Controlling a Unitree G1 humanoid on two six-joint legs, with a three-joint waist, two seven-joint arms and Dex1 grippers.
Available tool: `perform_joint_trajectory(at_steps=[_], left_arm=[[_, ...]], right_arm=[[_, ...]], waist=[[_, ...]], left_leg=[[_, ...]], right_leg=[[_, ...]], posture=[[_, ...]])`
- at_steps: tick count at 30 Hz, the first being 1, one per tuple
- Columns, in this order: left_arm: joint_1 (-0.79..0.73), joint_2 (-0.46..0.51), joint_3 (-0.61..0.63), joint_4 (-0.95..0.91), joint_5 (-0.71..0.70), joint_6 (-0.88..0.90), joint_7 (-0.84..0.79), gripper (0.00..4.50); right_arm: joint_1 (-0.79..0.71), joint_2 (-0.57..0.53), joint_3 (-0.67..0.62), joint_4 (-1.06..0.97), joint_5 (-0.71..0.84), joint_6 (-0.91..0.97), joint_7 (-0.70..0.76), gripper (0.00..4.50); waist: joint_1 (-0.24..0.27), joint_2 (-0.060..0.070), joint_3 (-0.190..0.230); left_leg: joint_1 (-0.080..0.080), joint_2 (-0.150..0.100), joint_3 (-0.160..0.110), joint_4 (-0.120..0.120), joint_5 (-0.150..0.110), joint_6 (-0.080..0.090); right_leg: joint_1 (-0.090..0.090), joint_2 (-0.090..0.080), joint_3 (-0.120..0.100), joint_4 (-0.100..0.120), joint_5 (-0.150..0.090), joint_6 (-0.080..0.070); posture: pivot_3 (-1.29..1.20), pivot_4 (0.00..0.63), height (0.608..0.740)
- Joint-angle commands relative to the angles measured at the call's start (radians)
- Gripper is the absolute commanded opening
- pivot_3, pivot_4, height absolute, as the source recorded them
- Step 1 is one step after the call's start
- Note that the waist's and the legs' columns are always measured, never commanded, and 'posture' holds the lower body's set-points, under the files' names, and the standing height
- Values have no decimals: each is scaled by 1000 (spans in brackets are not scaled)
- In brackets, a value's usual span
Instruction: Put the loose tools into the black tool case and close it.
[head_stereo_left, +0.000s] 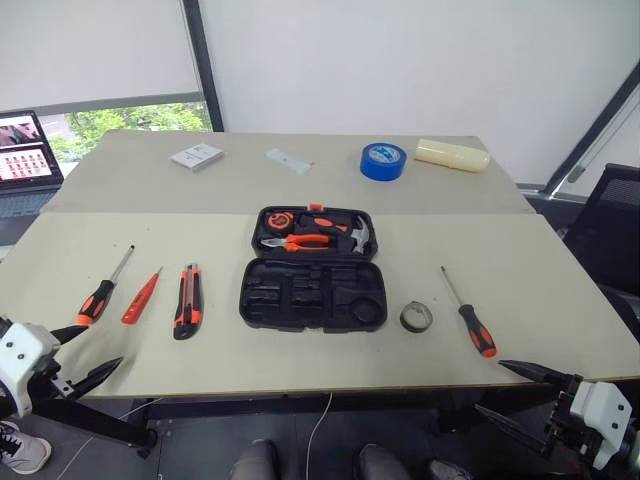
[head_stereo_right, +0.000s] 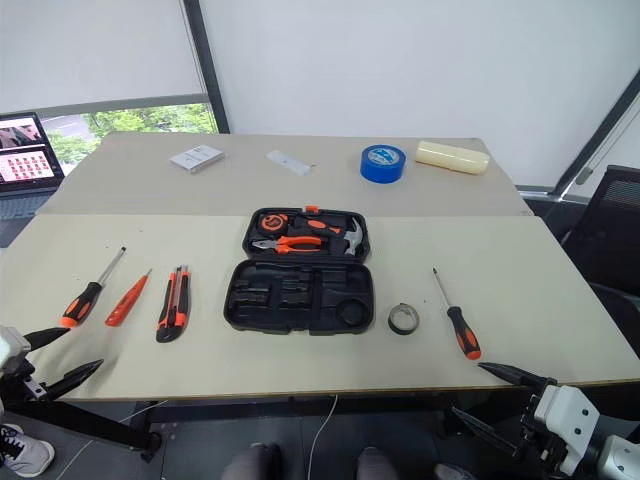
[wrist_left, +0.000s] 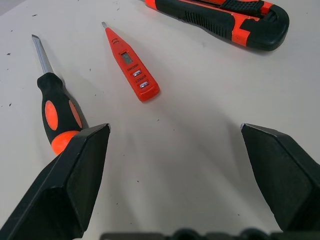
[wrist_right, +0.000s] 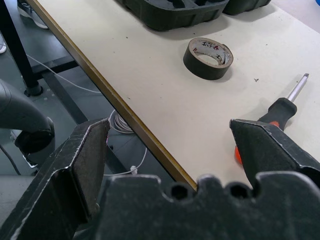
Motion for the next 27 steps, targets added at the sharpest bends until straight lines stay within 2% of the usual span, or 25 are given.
perform_joint_trajectory(at_steps=[1,3,8,12,16,19,24,27], left_arm=[[4,11,29,-57,-76,117,7,4500],[24,-8,68,-122,-182,311,40,4500],[40,-91,224,-143,-343,615,237,4500],[103,-143,278,-166,-306,688,365,4500],[55,-156,334,-161,-328,743,486,4500],[-3,-118,312,-155,-310,755,514,4500],[-193,0,242,-101,-298,825,546,4500],[-353,96,72,20,-234,903,539,4500]], right_arm=[[-38,0,25,-64,38,19,-10,4452],[-111,18,85,-131,94,77,-28,4452],[-239,51,140,-261,238,236,-114,4452],[-298,108,190,-357,235,257,-198,4452],[-328,160,242,-366,142,192,-220,4452],[-340,178,285,-327,64,100,-178,4452],[-341,179,293,-343,142,166,-188,4452],[-351,160,314,-340,168,201,-162,4452]], waist=[[0,0,0],[-6,-1,0],[-16,-1,-1],[-12,-2,-1],[-2,-4,-3],[5,-6,-4],[16,-11,-7],[15,-11,-7]], left_leg=[[0,0,0,0,0,0],[0,0,0,0,0,0],[1,4,1,2,0,0],[1,5,0,2,0,0],[1,5,0,2,-1,-1],[1,5,0,3,-1,-2],[1,8,-1,3,-1,-2],[1,8,0,3,-1,-2]], right_leg=[[0,0,0,0,0,0],[0,0,0,0,0,0],[1,1,-2,3,4,0],[0,1,-6,3,3,0],[0,0,-8,2,3,-1],[0,0,-11,2,4,-2],[0,-1,-18,3,6,-6],[0,-2,-19,2,9,-11]], posture=[[0,150,740],[0,150,740],[0,150,740],[0,150,740],[0,150,740],[0,150,740],[0,150,740],[0,150,740]])
